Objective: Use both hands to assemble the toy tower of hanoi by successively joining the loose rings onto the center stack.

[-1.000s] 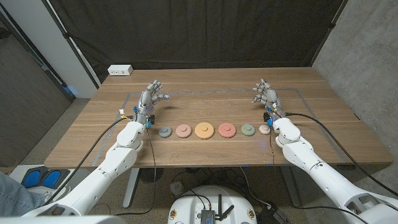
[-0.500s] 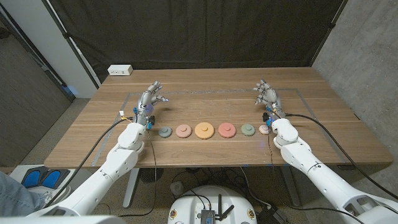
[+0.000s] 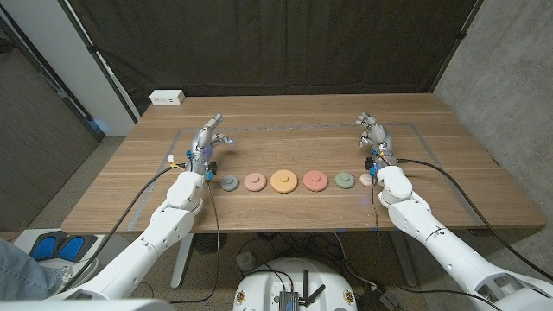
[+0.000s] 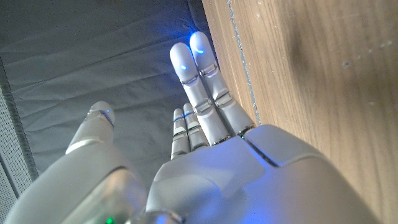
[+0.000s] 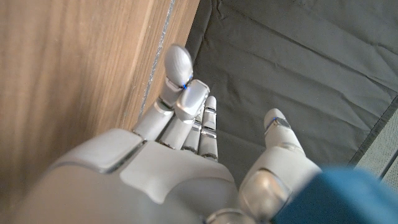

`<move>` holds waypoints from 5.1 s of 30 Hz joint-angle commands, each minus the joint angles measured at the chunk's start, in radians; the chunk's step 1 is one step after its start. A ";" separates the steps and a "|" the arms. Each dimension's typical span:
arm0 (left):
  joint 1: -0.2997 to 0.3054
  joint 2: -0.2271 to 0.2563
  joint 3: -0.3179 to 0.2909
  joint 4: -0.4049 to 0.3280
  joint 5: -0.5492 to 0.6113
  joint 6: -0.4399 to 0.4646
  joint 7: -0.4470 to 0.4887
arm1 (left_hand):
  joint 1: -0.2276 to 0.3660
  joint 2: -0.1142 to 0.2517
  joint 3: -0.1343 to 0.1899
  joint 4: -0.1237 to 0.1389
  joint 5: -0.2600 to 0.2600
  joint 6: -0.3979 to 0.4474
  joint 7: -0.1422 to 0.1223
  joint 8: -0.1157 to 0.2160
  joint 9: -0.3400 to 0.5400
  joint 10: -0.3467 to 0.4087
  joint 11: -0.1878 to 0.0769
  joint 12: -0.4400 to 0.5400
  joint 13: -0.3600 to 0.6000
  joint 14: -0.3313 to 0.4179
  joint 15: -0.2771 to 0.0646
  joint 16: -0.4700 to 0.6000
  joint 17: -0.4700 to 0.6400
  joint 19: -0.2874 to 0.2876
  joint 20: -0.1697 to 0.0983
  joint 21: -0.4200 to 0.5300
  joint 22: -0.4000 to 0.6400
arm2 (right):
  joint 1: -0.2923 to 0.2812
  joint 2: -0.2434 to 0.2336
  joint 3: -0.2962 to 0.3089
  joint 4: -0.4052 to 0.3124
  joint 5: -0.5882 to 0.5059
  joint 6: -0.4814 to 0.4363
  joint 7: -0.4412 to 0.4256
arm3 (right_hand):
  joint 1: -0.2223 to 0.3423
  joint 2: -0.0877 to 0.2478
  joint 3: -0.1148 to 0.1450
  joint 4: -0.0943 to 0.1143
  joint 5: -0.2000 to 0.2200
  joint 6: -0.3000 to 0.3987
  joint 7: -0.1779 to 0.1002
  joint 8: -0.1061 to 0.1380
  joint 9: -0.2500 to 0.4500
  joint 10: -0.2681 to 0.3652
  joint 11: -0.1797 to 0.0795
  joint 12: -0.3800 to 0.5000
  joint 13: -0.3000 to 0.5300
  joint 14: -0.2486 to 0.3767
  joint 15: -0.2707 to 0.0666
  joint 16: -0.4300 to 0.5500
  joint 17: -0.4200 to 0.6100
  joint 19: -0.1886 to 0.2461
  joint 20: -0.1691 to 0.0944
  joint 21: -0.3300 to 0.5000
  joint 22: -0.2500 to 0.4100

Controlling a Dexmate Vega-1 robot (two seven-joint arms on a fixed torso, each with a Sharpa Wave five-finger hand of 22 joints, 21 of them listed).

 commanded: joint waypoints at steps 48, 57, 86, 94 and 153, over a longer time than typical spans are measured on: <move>0.028 0.100 0.040 -0.157 0.546 0.225 0.404 | 0.480 -0.070 -0.024 0.003 0.100 -0.036 -0.017 0.040 0.013 0.001 -0.057 0.026 0.061 -0.060 -0.046 0.102 -0.047 -0.041 -0.094 0.074 -0.027 | -0.076 -0.179 -0.072 -0.354 -0.487 -0.487 -0.341 | 0.404 -0.146 0.062 0.015 0.000 -0.142 -0.069 -0.043 0.019 -0.136 -0.082 -0.044 0.090 -0.077 -0.001 0.000 -0.005 -0.031 -0.005 -0.049 -0.075; 0.019 0.117 0.069 -0.185 0.696 0.335 0.498 | 0.491 -0.066 -0.050 0.008 0.100 -0.005 -0.028 0.050 0.014 0.019 -0.058 0.028 0.066 -0.029 -0.047 0.135 -0.046 -0.009 -0.100 0.099 -0.031 | -0.097 -0.203 -0.076 -0.392 -0.552 -0.525 -0.363 | 0.400 -0.129 0.056 0.024 -0.008 -0.123 -0.073 -0.031 0.025 -0.122 -0.084 -0.036 0.100 -0.085 -0.003 -0.003 -0.007 -0.028 -0.005 -0.044 -0.076; 0.014 0.149 0.173 -0.313 0.926 0.679 0.574 | 0.476 -0.064 -0.109 0.021 0.092 -0.021 -0.041 0.036 0.013 -0.014 -0.062 -0.002 0.062 -0.028 -0.046 0.160 -0.076 -0.036 -0.096 0.112 -0.045 | 0.003 -0.286 -0.246 -0.388 -1.013 -0.757 -0.331 | 0.395 -0.113 0.043 0.026 -0.016 -0.144 -0.112 -0.040 0.029 -0.173 -0.086 -0.049 0.123 -0.126 0.000 -0.012 -0.009 -0.086 -0.002 -0.058 -0.094; 0.023 0.192 0.178 -0.347 1.000 0.754 0.582 | 0.467 -0.057 -0.123 0.025 0.091 -0.009 -0.039 0.040 0.014 0.000 -0.057 0.003 0.063 -0.038 -0.046 0.161 -0.087 -0.042 -0.096 0.116 -0.050 | 0.003 -0.289 -0.266 -0.433 -1.074 -0.841 -0.295 | 0.395 -0.108 0.042 0.027 -0.017 -0.154 -0.117 -0.043 0.029 -0.185 -0.091 -0.052 0.128 -0.136 0.000 -0.013 -0.009 -0.097 -0.002 -0.059 -0.097; -0.116 0.492 0.243 -0.670 0.815 1.108 -0.156 | 0.456 -0.004 -0.183 0.022 0.104 -0.012 0.058 0.032 0.017 -0.016 0.048 0.005 0.071 -0.111 -0.047 0.205 -0.124 -0.088 -0.079 0.155 -0.090 | 0.162 -0.490 -0.360 -0.759 -0.942 -1.223 0.441 | 0.435 -0.057 0.047 0.028 0.014 -0.152 -0.071 -0.026 0.054 -0.255 -0.072 -0.047 0.182 -0.284 0.000 -0.043 -0.025 -0.191 0.000 -0.049 -0.154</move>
